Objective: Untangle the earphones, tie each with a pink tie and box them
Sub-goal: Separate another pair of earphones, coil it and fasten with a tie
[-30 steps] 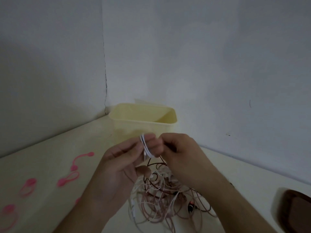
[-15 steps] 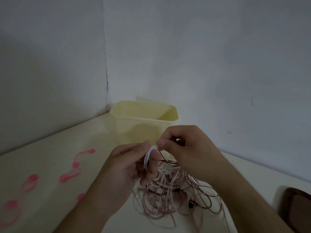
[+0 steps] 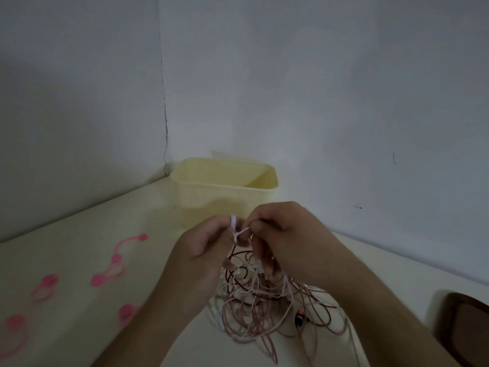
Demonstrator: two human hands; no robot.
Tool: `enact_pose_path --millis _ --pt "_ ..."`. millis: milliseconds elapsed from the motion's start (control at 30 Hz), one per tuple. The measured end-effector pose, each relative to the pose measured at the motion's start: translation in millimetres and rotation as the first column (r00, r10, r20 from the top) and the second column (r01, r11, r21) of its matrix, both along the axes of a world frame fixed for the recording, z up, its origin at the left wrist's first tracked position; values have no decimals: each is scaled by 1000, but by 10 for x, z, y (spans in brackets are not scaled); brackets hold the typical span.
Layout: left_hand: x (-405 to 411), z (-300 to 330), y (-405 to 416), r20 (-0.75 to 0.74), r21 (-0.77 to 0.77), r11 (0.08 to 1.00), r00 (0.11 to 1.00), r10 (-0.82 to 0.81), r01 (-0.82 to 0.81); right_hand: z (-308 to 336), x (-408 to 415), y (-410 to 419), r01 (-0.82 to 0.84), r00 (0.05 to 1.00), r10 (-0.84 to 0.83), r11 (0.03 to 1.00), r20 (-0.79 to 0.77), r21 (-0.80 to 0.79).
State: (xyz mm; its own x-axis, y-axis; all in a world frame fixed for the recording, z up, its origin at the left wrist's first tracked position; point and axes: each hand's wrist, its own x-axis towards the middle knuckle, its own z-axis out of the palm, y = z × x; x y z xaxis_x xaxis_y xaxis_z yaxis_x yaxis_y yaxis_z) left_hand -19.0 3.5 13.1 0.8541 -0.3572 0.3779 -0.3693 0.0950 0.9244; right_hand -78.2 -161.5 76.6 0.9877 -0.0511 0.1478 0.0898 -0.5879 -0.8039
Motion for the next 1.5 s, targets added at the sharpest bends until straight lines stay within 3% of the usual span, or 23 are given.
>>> enact_pose_path --millis 333,500,700,867,933,1067,1100,1167,1233,1333,1500 --pt "-18 7 23 -75 -75 987 986 -149 143 109 -11 -257 283 927 -311 947 208 154" --pt "-55 50 47 -66 -122 977 981 -183 174 116 -14 -331 455 866 -413 885 283 -101" --pt "-58 86 67 -72 -104 987 989 -131 123 134 -83 -184 256 966 -253 916 50 -308" --pt "-83 86 42 -27 -81 993 996 -87 85 116 -76 81 43 999 -44 999 -29 -20" --pt "-94 99 50 -9 -83 995 999 -53 52 37 -62 136 -31 997 28 999 -74 -35" --pt "-90 136 73 10 -89 995 999 39 -38 26 -53 102 -38 994 44 997 -97 72" --pt "-84 140 77 -16 -100 994 999 34 -35 45 -56 63 -22 996 24 999 -84 32" --pt "-63 134 101 -80 -111 994 997 -22 13 84 -62 3 43 999 -44 998 -31 -38" --pt "-62 138 120 -160 -147 981 976 -147 124 106 -65 -19 68 995 -71 997 66 41" --pt "-78 147 141 -276 -335 895 877 -393 295 52 -33 26 91 983 -106 990 151 105" --pt "-95 204 173 -239 -543 802 871 -429 246 -111 28 181 31 999 -28 994 30 -101"
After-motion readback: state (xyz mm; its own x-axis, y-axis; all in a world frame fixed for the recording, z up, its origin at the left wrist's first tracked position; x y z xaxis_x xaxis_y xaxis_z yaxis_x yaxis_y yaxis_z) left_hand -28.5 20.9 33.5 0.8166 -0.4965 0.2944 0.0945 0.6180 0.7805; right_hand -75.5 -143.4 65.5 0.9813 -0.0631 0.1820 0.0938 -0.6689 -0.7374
